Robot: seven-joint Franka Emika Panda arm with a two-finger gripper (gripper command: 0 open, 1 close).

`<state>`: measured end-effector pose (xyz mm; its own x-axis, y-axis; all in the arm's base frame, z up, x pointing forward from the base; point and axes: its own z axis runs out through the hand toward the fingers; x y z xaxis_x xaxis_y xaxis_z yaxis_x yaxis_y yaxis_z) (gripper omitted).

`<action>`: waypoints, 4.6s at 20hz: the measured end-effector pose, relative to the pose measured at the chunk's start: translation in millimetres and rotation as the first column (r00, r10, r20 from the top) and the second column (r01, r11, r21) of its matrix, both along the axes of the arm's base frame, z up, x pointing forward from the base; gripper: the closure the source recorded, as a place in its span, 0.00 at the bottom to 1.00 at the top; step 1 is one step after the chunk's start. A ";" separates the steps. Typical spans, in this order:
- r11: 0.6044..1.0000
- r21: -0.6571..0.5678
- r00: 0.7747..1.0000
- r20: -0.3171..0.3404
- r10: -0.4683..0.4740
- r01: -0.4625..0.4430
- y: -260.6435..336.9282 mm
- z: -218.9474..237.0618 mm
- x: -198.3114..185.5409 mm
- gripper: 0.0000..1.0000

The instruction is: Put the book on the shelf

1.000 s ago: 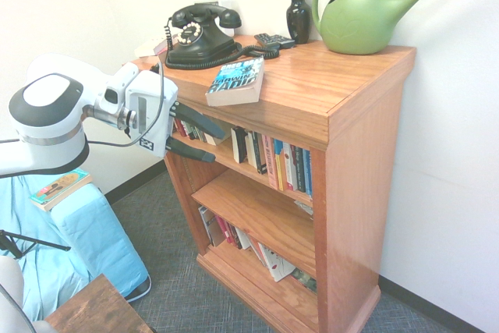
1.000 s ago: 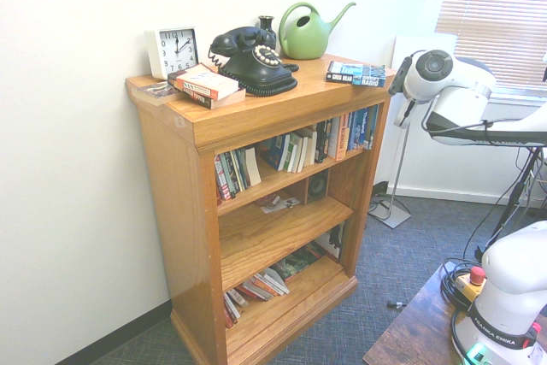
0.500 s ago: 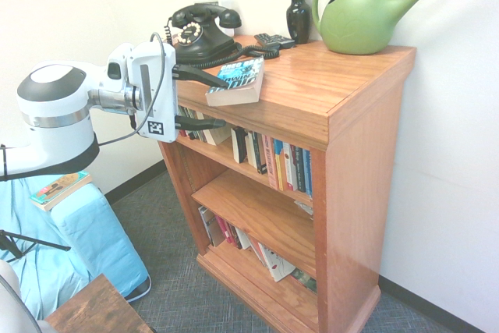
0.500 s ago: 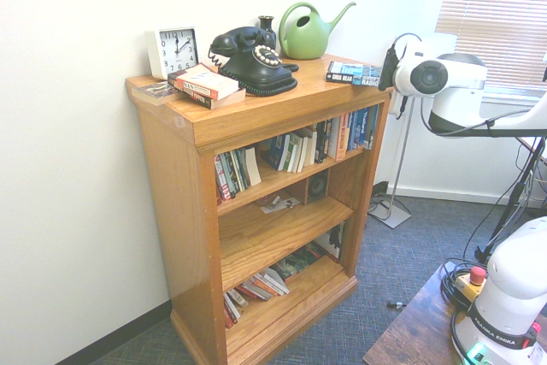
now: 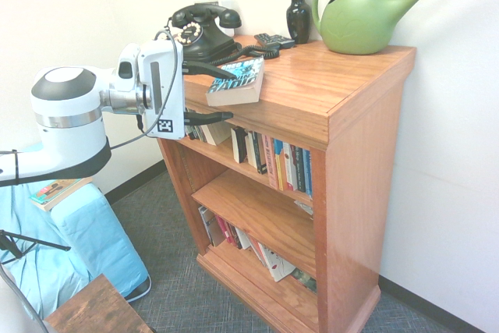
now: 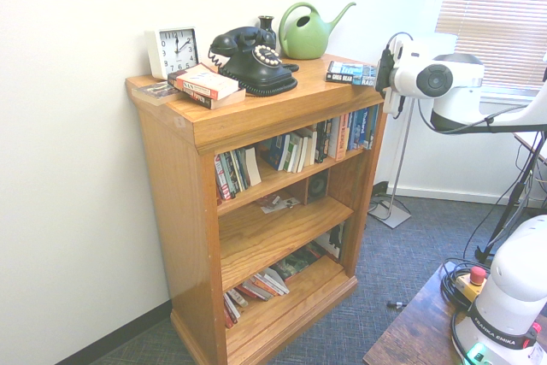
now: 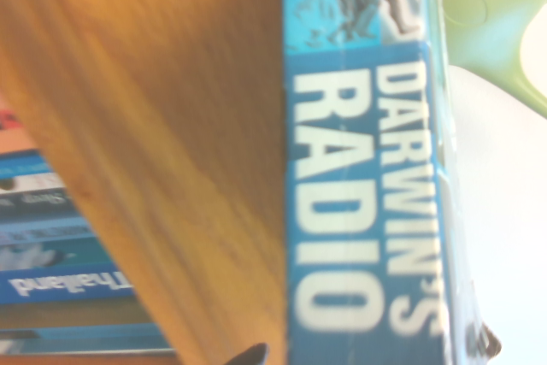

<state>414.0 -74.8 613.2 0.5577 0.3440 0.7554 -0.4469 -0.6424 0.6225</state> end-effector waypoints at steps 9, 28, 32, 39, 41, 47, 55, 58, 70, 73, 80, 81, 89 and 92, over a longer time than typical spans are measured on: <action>1.000 -0.011 1.000 -0.019 0.007 -0.007 -1.9 -2.9 31.7 0.00; 0.998 0.008 0.998 0.011 -0.062 0.062 3.6 -11.6 37.7 1.00; 0.996 0.016 0.996 0.021 -0.090 0.090 -2.2 -11.4 36.8 1.00; 0.993 0.033 0.993 0.032 -0.111 0.110 -4.6 -6.3 35.3 1.00; 0.992 0.055 0.992 0.036 -0.120 0.118 -3.3 -3.8 35.7 1.00; 0.957 0.214 0.973 0.078 -0.215 0.195 17.3 35.3 14.2 1.00; 0.729 0.612 0.944 -0.094 -0.317 0.306 102.7 51.4 -103.3 1.00; 0.617 0.710 0.937 -0.197 -0.290 0.340 132.2 4.3 -127.5 1.00; 0.489 0.810 0.946 -0.265 -0.187 0.324 152.8 -110.1 -96.7 1.00; 0.471 0.822 0.947 -0.285 -0.146 0.320 153.6 -143.4 -69.7 1.00; 0.442 0.854 0.960 -0.267 -0.082 0.275 156.7 -177.3 -15.0 1.00; 0.442 0.856 0.962 -0.263 -0.076 0.269 157.4 -177.3 -8.1 1.00; 0.425 0.874 0.970 -0.237 -0.051 0.236 177.4 -171.2 42.6 1.00; 0.419 0.879 0.972 -0.228 -0.054 0.230 183.6 -176.9 54.9 1.00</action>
